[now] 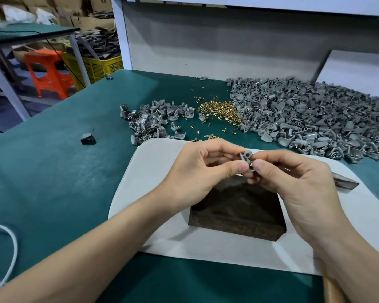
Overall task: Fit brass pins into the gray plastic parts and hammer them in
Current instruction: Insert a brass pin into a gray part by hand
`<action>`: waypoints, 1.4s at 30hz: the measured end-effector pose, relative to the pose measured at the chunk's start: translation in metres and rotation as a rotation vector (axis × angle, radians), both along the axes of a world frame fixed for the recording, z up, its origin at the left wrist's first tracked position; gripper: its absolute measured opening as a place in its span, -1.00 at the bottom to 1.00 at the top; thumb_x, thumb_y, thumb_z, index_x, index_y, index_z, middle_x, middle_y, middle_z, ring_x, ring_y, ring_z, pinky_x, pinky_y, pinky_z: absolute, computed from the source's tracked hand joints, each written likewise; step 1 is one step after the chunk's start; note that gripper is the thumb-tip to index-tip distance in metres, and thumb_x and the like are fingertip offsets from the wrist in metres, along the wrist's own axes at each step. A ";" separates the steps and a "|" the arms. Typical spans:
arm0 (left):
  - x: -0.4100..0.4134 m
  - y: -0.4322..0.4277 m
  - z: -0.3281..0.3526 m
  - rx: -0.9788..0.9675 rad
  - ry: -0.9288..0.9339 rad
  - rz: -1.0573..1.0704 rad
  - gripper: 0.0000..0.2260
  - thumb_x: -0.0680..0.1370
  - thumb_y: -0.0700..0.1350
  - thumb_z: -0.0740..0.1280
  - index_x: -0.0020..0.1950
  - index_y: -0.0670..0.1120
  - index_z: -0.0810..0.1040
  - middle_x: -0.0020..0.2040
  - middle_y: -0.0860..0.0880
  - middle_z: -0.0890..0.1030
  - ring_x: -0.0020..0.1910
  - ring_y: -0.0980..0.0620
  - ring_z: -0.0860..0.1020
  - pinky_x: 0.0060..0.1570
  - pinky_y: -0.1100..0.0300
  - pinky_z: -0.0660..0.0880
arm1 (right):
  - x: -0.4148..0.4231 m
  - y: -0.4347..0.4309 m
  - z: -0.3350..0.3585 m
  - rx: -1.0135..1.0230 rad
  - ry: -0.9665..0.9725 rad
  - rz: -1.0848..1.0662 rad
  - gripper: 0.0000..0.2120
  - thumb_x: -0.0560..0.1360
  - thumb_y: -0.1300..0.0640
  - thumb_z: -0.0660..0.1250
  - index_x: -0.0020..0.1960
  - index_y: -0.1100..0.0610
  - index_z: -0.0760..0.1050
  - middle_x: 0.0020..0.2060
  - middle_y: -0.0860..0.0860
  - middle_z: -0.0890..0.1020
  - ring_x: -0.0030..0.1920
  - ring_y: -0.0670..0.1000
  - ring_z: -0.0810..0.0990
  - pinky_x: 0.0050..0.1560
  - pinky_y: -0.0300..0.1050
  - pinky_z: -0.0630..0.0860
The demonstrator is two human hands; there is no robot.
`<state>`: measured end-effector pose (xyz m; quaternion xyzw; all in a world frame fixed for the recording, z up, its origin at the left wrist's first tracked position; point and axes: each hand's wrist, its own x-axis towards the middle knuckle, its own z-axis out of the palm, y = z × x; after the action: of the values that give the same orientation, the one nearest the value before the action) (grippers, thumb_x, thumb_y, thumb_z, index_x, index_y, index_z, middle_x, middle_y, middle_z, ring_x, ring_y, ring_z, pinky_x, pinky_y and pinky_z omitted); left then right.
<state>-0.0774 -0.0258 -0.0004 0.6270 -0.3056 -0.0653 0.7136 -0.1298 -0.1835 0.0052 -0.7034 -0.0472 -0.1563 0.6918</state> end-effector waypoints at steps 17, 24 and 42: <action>0.002 0.002 0.002 0.073 0.031 -0.025 -0.73 0.46 -0.35 0.39 0.15 -0.23 0.56 -0.14 -0.06 0.66 -0.14 0.03 0.66 0.05 0.28 0.53 | -0.001 -0.003 -0.001 -0.263 -0.075 -0.140 -0.93 0.37 0.20 0.46 -0.21 0.04 0.63 -0.28 0.04 0.68 -0.26 0.05 0.66 -0.10 -0.02 0.61; 0.001 0.002 0.003 0.099 0.020 0.001 -0.77 0.45 -0.36 0.40 0.10 -0.24 0.56 -0.17 -0.03 0.65 -0.17 0.05 0.66 0.03 0.29 0.53 | -0.002 -0.002 -0.001 -0.375 -0.114 -0.198 -0.88 0.39 0.24 0.44 -0.21 0.03 0.63 -0.30 -0.03 0.68 -0.25 0.00 0.65 -0.09 0.00 0.60; 0.000 0.001 0.004 0.123 0.024 0.024 -0.81 0.43 -0.34 0.43 0.02 -0.18 0.59 -0.16 -0.05 0.64 -0.16 0.11 0.62 -0.01 0.33 0.53 | -0.001 -0.001 -0.009 -0.517 -0.258 -0.291 -0.86 0.38 0.26 0.47 -0.25 0.07 0.57 -0.33 -0.06 0.65 -0.31 0.00 0.61 -0.22 -0.04 0.55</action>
<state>-0.0777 -0.0247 0.0036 0.6725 -0.2850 -0.0831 0.6780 -0.1313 -0.1850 -0.0035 -0.8297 -0.0715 -0.3242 0.4488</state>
